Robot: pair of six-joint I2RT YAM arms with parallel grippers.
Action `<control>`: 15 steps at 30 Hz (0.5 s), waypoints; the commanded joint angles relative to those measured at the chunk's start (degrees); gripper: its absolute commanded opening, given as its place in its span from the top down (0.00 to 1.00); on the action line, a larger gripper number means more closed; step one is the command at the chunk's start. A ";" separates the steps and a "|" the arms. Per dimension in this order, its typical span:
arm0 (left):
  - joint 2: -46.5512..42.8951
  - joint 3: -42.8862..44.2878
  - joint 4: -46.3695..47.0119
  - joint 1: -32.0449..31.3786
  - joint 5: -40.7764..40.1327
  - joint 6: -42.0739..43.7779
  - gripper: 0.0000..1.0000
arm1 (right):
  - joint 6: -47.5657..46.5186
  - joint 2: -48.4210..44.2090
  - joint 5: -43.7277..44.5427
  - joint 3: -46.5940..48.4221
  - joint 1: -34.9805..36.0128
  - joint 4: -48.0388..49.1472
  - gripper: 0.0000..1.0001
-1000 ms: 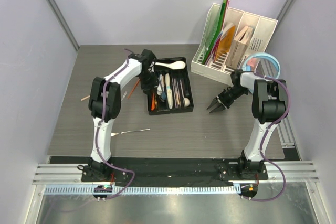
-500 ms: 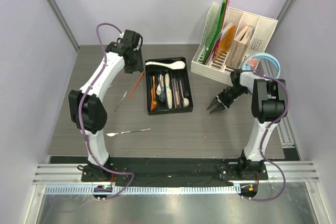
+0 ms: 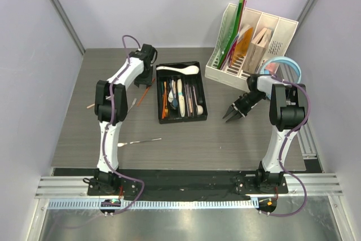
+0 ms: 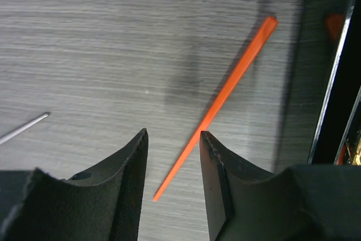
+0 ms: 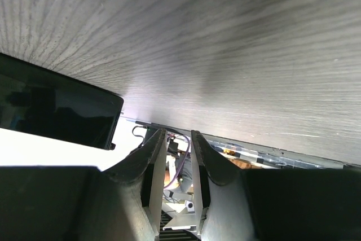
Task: Sort the eating utensils into containers
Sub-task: Pick up the chopstick from the center of the board.
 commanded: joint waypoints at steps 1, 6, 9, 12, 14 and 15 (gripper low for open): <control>0.34 1.66 3.68 0.74 3.68 1.34 0.58 | -0.32 0.96 0.67 1.37 0.29 -1.72 0.71; -1.68 -3.87 6.32 0.74 6.50 0.81 0.58 | 0.38 0.96 0.76 1.11 0.29 -1.55 0.71; -1.34 -5.90 7.46 0.74 6.76 0.90 0.58 | 0.91 0.69 0.85 0.76 0.29 -1.28 0.71; 0.15 -6.17 6.85 0.74 6.67 1.08 0.59 | 1.08 0.60 0.85 0.84 0.29 -1.28 0.71; 0.60 -6.26 6.85 0.83 6.67 1.25 0.59 | 1.26 0.60 0.93 1.02 0.29 -1.28 0.71; 0.77 -6.17 6.85 0.74 6.76 1.25 0.59 | 1.35 0.43 0.85 1.02 0.29 -1.28 0.71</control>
